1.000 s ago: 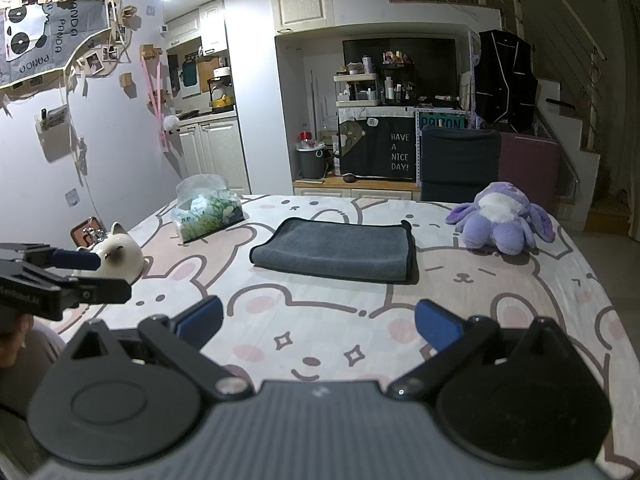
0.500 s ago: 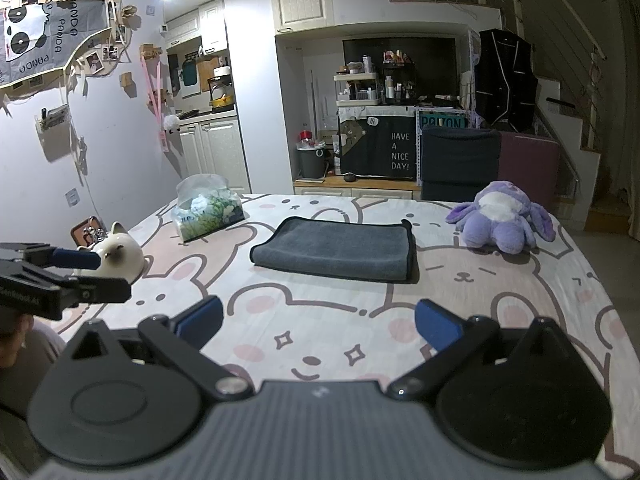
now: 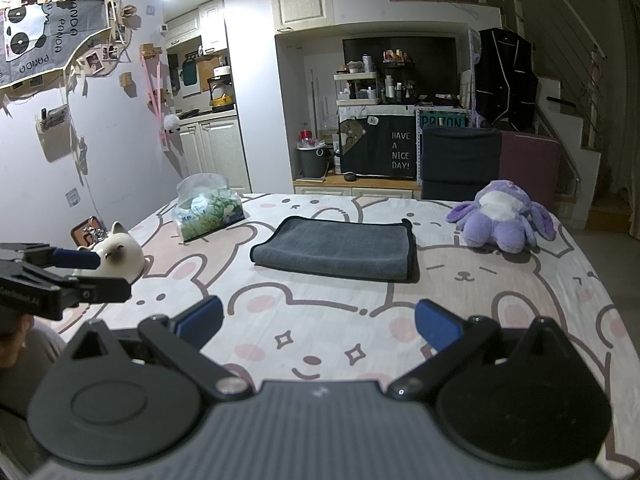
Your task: Fold towel
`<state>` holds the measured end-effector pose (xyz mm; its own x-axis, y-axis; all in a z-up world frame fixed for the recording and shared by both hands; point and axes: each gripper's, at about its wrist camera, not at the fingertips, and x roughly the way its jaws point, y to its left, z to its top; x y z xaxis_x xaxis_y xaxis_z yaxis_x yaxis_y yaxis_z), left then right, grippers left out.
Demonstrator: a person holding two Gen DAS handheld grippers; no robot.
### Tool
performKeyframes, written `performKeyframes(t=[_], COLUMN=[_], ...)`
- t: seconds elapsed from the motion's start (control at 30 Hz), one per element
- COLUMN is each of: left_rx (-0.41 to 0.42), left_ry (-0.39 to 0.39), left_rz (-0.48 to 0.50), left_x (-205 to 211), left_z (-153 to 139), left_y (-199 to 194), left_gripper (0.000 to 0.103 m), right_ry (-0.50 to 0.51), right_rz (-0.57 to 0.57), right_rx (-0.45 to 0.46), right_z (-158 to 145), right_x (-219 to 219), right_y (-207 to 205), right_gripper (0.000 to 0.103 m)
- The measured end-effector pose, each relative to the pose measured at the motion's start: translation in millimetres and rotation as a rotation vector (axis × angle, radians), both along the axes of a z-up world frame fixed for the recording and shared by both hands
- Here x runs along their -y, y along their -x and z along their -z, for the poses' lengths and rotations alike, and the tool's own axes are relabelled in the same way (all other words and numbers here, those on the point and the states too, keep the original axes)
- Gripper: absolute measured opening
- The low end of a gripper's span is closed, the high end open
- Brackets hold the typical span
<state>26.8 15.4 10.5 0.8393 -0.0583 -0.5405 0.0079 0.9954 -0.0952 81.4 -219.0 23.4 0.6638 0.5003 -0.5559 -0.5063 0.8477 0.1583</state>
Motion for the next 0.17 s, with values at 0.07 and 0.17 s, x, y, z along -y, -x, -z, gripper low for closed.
performKeyframes(t=[0.07,0.17], left_rx=[0.0,0.0], left_ry=[-0.001,0.0], left_rz=[0.0,0.001], left_x=[-0.1,-0.3], left_z=[-0.2,-0.1], left_y=[0.2,0.2], left_gripper=[0.103,0.103], right_ry=[-0.002,-0.003], right_rz=[0.0,-0.001], right_rx=[0.0,0.0], right_z=[0.0,0.6], right_x=[0.2,-0.4], right_y=[0.3,1.7], right_gripper=[0.103,0.103])
